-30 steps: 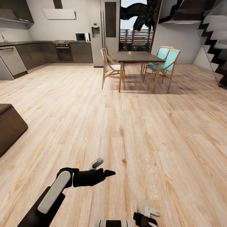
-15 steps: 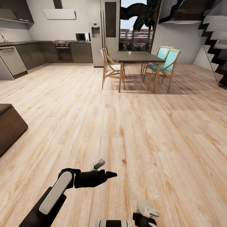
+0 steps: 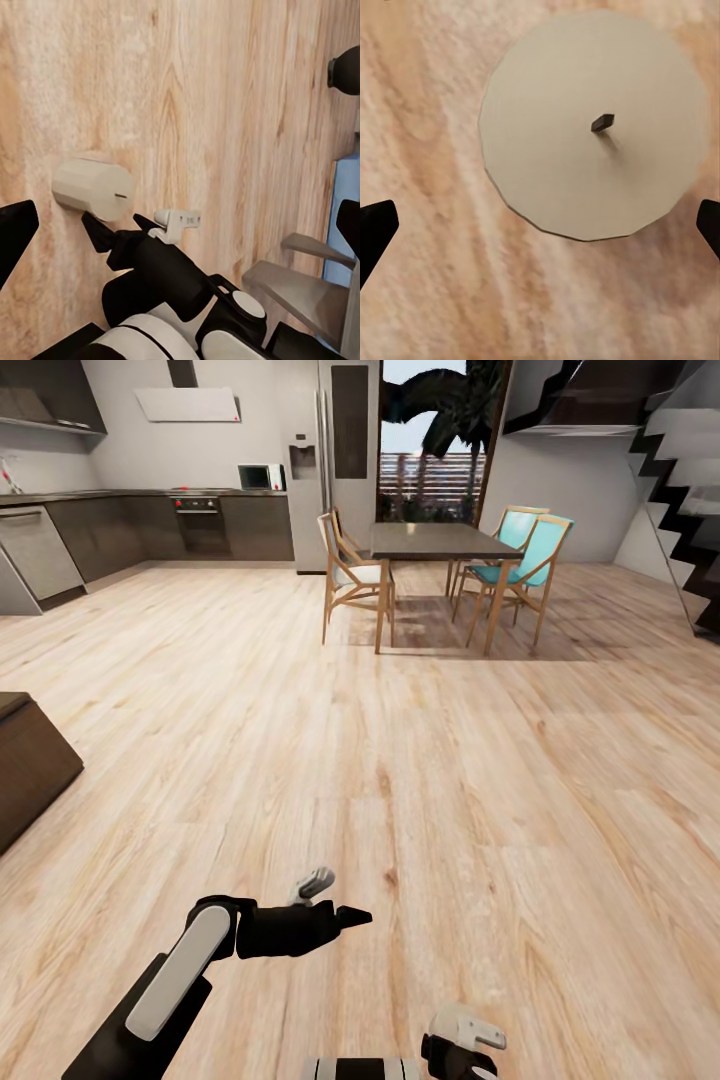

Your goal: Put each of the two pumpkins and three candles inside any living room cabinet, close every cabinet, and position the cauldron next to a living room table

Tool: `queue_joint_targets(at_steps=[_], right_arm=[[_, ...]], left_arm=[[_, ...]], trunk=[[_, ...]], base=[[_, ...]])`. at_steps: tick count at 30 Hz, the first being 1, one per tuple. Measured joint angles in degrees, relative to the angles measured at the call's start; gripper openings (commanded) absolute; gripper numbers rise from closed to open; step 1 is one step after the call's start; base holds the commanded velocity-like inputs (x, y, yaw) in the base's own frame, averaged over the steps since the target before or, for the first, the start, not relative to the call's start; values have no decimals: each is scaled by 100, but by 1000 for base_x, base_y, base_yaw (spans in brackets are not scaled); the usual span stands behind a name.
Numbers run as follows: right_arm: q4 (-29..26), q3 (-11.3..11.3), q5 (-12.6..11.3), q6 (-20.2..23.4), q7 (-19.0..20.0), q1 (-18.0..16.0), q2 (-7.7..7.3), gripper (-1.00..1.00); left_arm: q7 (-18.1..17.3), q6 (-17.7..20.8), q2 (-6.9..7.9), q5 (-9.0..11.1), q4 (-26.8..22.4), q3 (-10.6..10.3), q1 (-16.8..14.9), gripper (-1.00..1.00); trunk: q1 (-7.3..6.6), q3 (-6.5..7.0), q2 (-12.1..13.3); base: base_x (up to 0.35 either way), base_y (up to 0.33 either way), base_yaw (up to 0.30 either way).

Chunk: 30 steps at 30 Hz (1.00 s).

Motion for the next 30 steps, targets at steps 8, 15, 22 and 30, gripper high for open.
queue_joint_targets(at_steps=[8, 15, 22, 30], right_arm=[[2, -7, -5, 8, -8, 0, 4, 100], [2, -7, -5, 7, -7, 0, 5, 100], [2, -7, -5, 9, -6, 0, 6, 100], [2, -7, -5, 9, -5, 0, 6, 100]], left_arm=[[0, -2, 0, 0, 12, 6, 0, 100], [0, -2, -1, 0, 13, 3, 0, 100], [0, -2, -3, 0, 13, 2, 0, 100], [0, -2, -9, 0, 14, -3, 0, 100]], trunk=[[0, 0, 0], [0, 0, 0], [0, 0, 0], [0, 0, 0]], base=[[80, -108, 0], [86, -8, 0], [31, 0, 0], [6, 0, 0]])
